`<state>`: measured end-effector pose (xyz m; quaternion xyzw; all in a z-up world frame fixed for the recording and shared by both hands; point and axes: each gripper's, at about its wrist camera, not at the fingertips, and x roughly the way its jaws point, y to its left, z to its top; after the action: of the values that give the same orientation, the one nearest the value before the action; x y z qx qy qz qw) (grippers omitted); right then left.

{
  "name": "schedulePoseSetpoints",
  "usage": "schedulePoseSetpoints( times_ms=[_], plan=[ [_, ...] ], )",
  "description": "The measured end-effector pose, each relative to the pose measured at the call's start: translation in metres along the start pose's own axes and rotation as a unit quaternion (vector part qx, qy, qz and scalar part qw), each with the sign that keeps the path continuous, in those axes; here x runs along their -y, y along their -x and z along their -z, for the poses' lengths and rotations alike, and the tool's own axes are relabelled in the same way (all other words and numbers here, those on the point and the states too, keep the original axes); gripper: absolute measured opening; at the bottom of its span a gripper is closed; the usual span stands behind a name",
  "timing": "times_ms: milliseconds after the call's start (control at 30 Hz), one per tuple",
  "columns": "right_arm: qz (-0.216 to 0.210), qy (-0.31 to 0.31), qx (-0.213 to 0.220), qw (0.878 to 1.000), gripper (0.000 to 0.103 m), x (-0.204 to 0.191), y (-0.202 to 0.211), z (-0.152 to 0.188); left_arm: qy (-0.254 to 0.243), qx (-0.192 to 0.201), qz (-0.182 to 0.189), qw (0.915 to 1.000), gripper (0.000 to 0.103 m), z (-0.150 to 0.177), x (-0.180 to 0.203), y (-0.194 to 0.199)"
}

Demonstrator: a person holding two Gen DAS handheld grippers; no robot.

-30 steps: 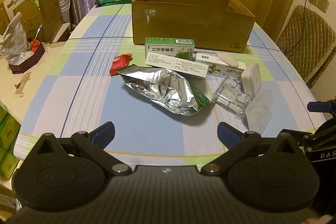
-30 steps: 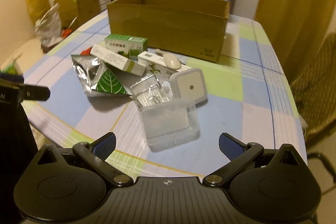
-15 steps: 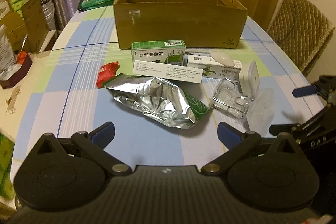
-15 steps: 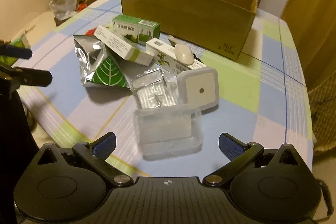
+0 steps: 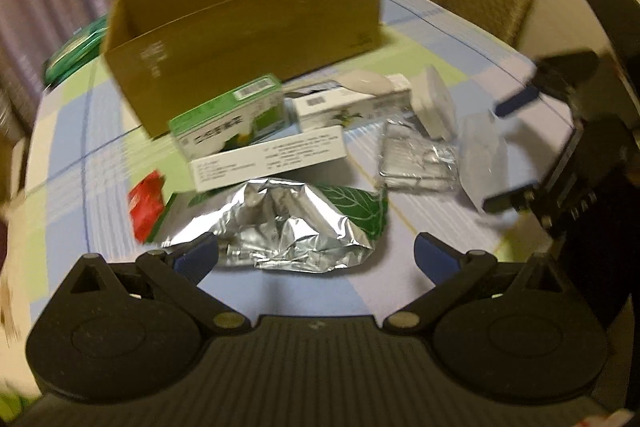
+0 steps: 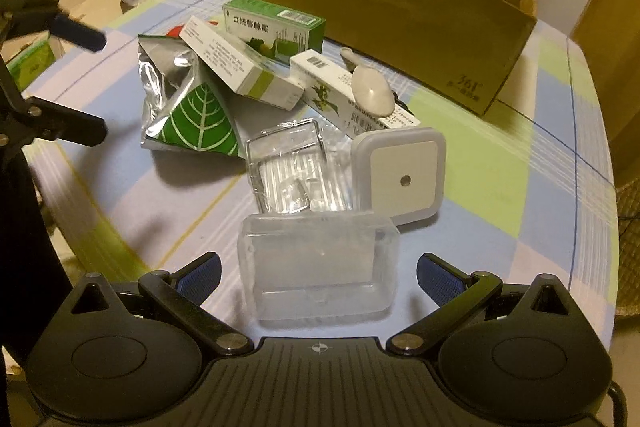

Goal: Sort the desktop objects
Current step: 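Lower the left gripper onto the silver-and-green foil bag and close it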

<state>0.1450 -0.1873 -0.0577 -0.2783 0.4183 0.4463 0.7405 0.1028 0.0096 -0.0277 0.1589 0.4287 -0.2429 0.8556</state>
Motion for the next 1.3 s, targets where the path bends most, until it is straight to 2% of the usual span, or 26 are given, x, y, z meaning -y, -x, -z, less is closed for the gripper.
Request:
schedulePoseSetpoints(
  times_ms=[167,333,367,400,433,533,700,833,967,1067,1233,1300],
  plan=[
    [-0.003,-0.004,-0.002,1.000,0.101,0.003,-0.009,-0.002,-0.076,-0.008,0.041,0.9962,0.102,0.003,-0.004,-0.009],
    [-0.007,-0.006,-0.005,1.000,0.101,0.004,-0.014,-0.002,-0.147,-0.019,0.039,0.9881,0.102,0.009,-0.003,-0.016],
    [-0.007,-0.006,-0.003,1.000,0.095,0.003,-0.014,-0.002,-0.165,-0.019,0.039,0.9853,0.102,0.010,-0.002,-0.018],
    [-0.007,-0.006,-0.002,1.000,0.085,0.003,-0.014,-0.002,-0.179,-0.020,0.039,0.9830,0.102,0.011,-0.003,-0.019],
    [-0.007,-0.007,-0.003,1.000,0.085,0.003,-0.014,-0.003,-0.193,-0.021,0.037,0.9802,0.102,0.011,-0.002,-0.020],
    [-0.002,-0.003,-0.002,1.000,0.084,0.001,-0.014,-0.003,-0.242,-0.020,0.035,0.9694,0.102,0.013,-0.001,-0.023],
    [-0.002,0.000,0.004,1.000,0.084,-0.005,-0.007,-0.004,-0.329,-0.025,0.044,0.9429,0.098,0.013,-0.002,-0.031],
    [-0.004,0.004,0.005,1.000,0.084,-0.010,-0.003,-0.007,-0.379,-0.031,0.050,0.9233,0.098,0.011,-0.002,-0.044],
    [-0.010,0.011,0.009,1.000,0.084,-0.016,0.001,-0.012,-0.408,-0.040,0.061,0.9099,0.098,0.008,-0.005,-0.058],
    [-0.013,0.019,0.010,1.000,0.084,-0.021,0.002,-0.016,-0.418,-0.049,0.072,0.9042,0.097,0.004,-0.011,-0.068],
    [-0.017,0.021,0.013,1.000,0.084,-0.025,0.001,-0.020,-0.418,-0.061,0.082,0.9025,0.098,-0.001,-0.020,-0.083],
    [-0.020,0.021,0.013,0.999,0.084,-0.026,0.000,-0.021,-0.409,-0.064,0.093,0.9057,0.098,-0.004,-0.023,-0.085]
  ],
)
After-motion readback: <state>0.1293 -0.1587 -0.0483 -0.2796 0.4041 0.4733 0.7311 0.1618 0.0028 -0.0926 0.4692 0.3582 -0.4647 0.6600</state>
